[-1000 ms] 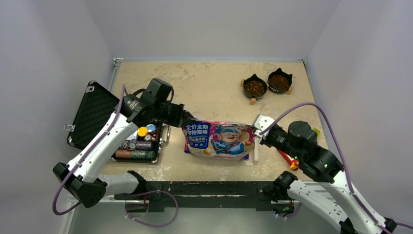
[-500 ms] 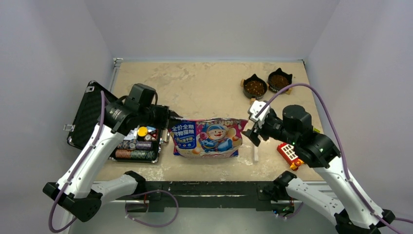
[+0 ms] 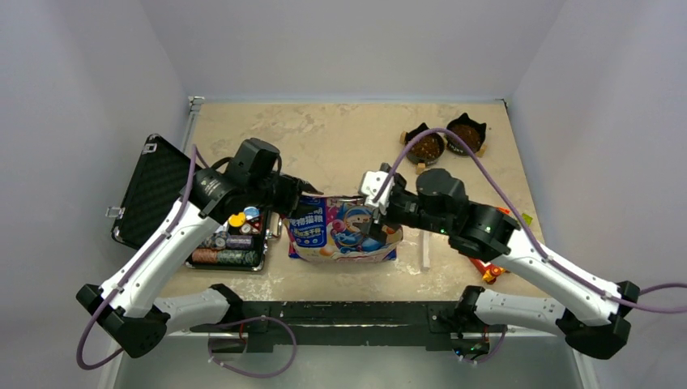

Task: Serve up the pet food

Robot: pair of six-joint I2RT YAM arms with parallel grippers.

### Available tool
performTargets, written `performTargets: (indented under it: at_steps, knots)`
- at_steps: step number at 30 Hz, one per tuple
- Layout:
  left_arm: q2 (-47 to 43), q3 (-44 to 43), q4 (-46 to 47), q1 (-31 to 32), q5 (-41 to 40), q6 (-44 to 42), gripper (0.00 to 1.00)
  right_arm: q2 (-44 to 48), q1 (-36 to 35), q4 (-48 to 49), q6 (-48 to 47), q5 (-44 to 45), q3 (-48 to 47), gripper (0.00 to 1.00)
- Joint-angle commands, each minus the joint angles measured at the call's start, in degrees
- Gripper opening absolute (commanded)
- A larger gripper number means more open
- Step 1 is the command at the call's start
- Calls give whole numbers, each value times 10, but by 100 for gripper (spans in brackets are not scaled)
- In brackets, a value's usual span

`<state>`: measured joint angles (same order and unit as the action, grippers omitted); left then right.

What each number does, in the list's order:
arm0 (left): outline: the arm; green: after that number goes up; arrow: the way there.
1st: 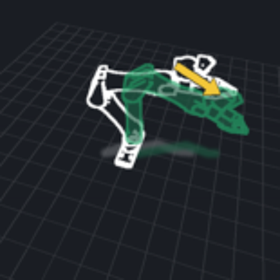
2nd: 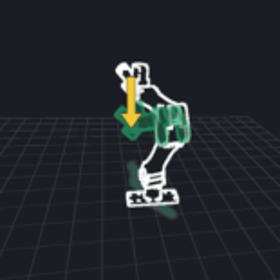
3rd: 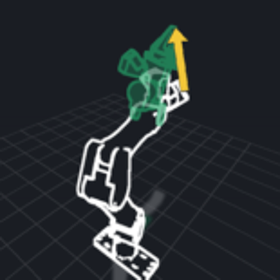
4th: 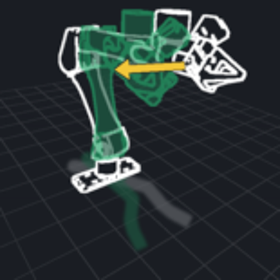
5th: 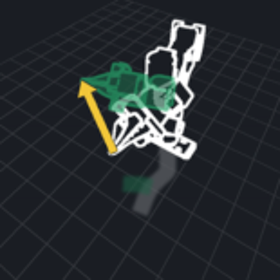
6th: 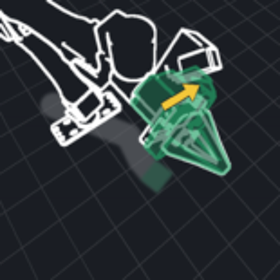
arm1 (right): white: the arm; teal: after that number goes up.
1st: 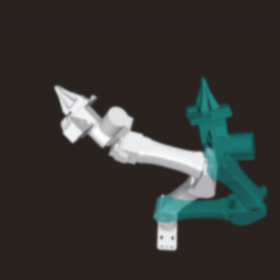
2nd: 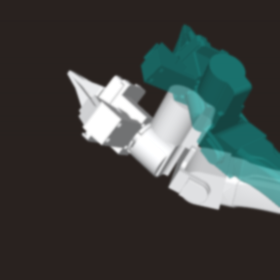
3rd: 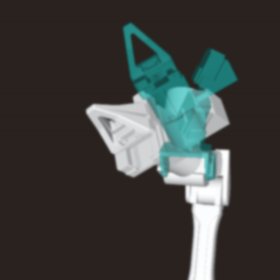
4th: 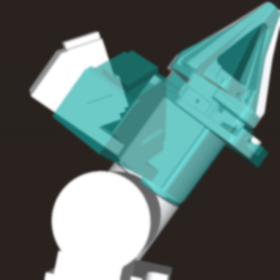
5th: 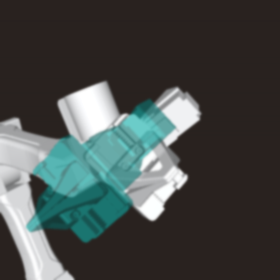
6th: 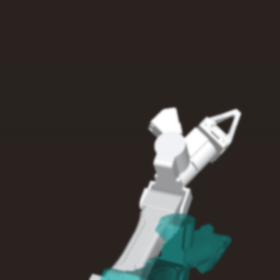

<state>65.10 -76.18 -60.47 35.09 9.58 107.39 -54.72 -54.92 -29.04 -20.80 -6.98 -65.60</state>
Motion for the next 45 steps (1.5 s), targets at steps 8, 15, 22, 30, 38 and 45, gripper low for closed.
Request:
performTargets:
  at_steps: [8, 15, 22, 30, 38, 45]
  knots:
    - [-7, -12, 37, 6, -16, 1, 14, -71, -39, 201, -123, 63, 34, 81]
    - [-18, -2, 47, 7, -15, 12, 2, -102, -43, 261, -179, 87, 57, 73]
    - [-33, 13, 21, 7, -5, 49, 0, -111, -53, 292, -197, 186, 55, 33]
    - [-30, 0, -4, 6, -25, 60, 0, -53, -64, 172, -152, 200, 58, 0]
    - [-61, 3, -36, 6, -51, 97, 0, -80, -58, 103, -32, 239, 10, 0]
    - [-88, 49, -39, -8, -59, 156, 0, -88, -56, 109, 33, 444, 6, 0]
